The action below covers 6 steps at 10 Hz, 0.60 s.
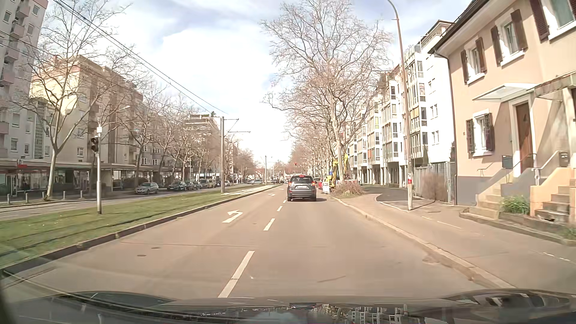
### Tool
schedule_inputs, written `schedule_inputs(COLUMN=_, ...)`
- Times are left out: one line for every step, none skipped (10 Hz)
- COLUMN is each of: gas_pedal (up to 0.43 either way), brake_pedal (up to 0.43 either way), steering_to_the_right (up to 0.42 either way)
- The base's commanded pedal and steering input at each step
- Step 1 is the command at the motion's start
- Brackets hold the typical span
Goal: Follow the waypoints while adhering to traffic rules and regulations
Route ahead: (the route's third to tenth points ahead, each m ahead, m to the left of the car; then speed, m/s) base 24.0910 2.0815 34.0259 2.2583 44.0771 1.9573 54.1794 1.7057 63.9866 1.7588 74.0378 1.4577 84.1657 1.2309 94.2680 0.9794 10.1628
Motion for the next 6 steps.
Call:
schedule_inputs(gas_pedal=0.0, brake_pedal=0.0, steering_to_the_right=0.002)
schedule_inputs(gas_pedal=0.0, brake_pedal=0.0, steering_to_the_right=0.002)
schedule_inputs(gas_pedal=0.0, brake_pedal=0.0, steering_to_the_right=0.002)
schedule_inputs(gas_pedal=0.0, brake_pedal=0.043, steering_to_the_right=0.002)
schedule_inputs(gas_pedal=0.0, brake_pedal=0.055, steering_to_the_right=0.002)
schedule_inputs(gas_pedal=0.0, brake_pedal=0.079, steering_to_the_right=0.002)
